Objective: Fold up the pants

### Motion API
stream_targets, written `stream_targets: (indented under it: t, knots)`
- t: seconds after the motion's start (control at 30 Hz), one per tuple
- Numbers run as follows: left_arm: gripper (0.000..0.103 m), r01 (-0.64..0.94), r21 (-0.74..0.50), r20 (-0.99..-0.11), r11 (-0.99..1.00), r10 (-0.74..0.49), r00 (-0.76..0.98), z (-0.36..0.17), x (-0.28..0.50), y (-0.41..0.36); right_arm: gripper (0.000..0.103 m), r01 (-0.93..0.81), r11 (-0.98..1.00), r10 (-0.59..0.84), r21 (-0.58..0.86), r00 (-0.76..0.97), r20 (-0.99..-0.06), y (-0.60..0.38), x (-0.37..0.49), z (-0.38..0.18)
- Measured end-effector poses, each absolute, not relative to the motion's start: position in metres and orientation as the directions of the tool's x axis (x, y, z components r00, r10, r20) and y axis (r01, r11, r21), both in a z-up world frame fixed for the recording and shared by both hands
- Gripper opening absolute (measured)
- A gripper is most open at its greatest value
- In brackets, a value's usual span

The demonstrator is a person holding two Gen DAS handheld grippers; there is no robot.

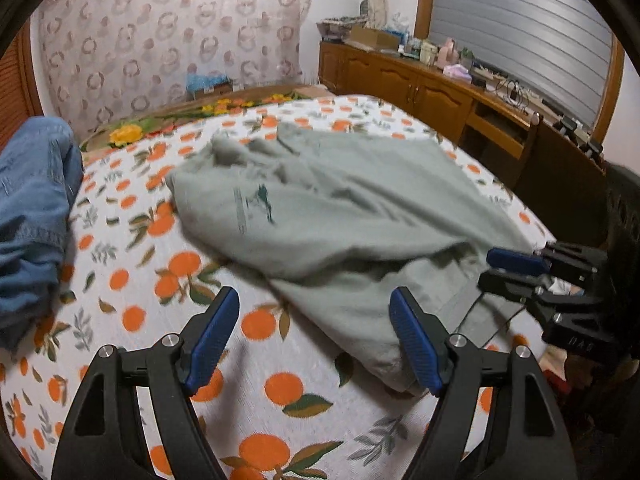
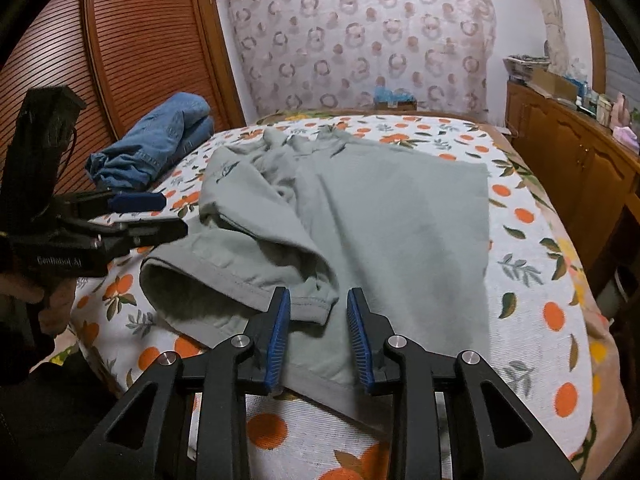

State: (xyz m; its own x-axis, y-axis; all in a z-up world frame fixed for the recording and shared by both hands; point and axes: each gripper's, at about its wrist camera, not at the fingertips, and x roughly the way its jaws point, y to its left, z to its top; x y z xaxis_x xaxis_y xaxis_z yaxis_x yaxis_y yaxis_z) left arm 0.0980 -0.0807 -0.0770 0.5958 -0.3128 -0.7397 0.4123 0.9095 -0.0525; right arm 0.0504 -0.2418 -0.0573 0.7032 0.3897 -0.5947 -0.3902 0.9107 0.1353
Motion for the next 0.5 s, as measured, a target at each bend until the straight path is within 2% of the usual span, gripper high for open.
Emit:
stream_targets:
  t: [0.2, 0.27, 0.33, 0.5]
  knots:
    - [0.079, 0.412, -0.043, -0.775, 0.91, -0.291, 0.561, -0.094, 0.099, -0.083, 0.03, -0.393, 0.91, 0.389, 0.134, 0.693, -0.608, -0.235, 0.054, -0.056]
    - [0.079, 0.412, -0.049, -0.775, 0.91, -0.295, 0.559, -0.096, 0.098, -0.082, 0.016, -0.398, 0.908, 0.392, 0.133, 0.69, -0.609, -0.233, 0.055, -0.055]
    - [0.079, 0.415, -0.049, -0.769, 0.909, -0.299, 0.565, -0.094, 0.097, -0.082, 0.009, -0.4, 0.908, 0.387, 0.12, 0.697, -0.603, -0.231, 0.054, -0.055]
    - [0.079, 0.422, -0.059, -0.737, 0.905, -0.325, 0.593, -0.082, 0.092, -0.08, 0.007, -0.413, 0.905, 0.399, 0.104, 0.737, -0.546, -0.236, 0.04, -0.041]
